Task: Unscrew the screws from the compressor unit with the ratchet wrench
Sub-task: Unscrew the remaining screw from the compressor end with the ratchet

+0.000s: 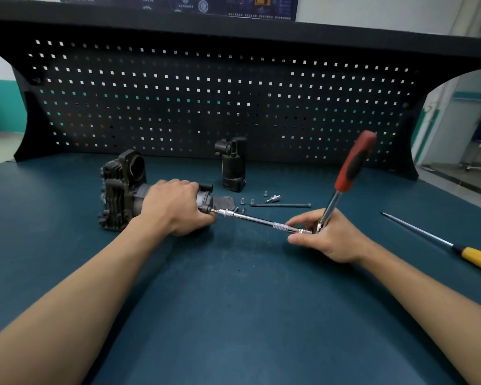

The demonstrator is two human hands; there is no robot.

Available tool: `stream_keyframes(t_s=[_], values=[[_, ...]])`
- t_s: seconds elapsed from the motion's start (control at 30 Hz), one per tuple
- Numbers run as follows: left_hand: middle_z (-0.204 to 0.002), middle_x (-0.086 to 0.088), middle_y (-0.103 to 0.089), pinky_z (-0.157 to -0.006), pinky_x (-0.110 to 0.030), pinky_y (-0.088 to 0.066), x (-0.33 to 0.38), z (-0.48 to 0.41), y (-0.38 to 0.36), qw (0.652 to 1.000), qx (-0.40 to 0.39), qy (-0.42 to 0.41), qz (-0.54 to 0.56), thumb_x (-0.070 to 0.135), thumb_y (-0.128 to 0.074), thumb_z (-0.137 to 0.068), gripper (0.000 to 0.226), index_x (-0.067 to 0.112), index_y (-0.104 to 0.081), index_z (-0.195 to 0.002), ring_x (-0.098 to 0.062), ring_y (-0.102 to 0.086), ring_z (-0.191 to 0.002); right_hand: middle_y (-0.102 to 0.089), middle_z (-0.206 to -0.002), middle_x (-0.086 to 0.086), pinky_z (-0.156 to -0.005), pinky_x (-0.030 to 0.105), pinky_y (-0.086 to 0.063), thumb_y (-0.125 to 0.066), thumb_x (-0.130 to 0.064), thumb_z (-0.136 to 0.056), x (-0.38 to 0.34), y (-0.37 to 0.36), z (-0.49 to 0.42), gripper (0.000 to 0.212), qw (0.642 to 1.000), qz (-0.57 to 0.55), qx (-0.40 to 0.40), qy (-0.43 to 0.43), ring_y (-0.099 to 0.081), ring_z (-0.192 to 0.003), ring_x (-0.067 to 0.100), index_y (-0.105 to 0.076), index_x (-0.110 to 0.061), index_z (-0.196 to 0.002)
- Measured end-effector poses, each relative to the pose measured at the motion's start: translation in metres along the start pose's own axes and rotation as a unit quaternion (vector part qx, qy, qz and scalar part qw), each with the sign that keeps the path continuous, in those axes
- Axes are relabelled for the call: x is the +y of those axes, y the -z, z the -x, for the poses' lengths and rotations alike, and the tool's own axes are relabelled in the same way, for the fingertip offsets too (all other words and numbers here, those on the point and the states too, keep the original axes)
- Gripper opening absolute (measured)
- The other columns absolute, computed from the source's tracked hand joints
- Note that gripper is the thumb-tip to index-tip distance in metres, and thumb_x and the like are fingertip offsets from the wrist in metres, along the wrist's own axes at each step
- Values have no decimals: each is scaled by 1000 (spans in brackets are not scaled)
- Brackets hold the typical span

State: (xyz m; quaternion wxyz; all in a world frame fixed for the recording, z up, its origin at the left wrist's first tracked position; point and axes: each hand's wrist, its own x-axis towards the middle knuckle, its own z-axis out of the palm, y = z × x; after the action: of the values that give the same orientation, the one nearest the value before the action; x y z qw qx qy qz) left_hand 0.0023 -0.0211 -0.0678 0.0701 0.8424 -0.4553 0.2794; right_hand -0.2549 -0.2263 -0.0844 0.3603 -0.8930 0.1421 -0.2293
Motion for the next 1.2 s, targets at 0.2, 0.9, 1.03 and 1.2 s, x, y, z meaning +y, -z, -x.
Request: stream_keyframes(t_s=[0.2, 0.9, 1.03, 1.2], values=[[-74, 10, -48, -68, -34, -30, 1, 1, 3, 1000, -24, 7, 2, 77, -45, -63, 48, 30, -46, -75, -19, -42, -71, -71, -99, -27, -92, 19, -51, -83, -21, -82, 13, -7, 1, 26, 988, 108, 41, 99, -66, -96, -7, -77, -29, -105], [-88, 7, -65, -70, -34, -31, -3, 0, 5, 999, -32, 4, 17, 76, -48, -65, 49, 30, -52, -82, -19, -50, -76, -62, -65, -4, -53, 17, -42, -79, -16, -85, -1, -3, 2, 11, 995, -59, -63, -50, -52, -54, 6, -77, -21, -95], [-89, 8, -65, -71, -33, -31, -3, 2, 5, 1000, -27, -2, 14, 75, -48, -66, 49, 29, -54, -84, -20, -57, -83, -37, -56, 0, -41, 19, -24, -78, -17, -82, -13, 0, 4, 17, 952, -212, -159, -156, -27, -46, 11, -76, -7, -95], [-92, 8, -67, -71, -33, -32, -4, 4, 6, 1000, -16, -17, 18, 74, -49, -65, 50, 30, -57, -87, -21, -61, -88, -30, -52, -6, -34, 17, -19, -64, -35, -83, -20, 3, 2, 33, 853, -364, -227, -298, -22, -35, 3, -77, -6, -93]])
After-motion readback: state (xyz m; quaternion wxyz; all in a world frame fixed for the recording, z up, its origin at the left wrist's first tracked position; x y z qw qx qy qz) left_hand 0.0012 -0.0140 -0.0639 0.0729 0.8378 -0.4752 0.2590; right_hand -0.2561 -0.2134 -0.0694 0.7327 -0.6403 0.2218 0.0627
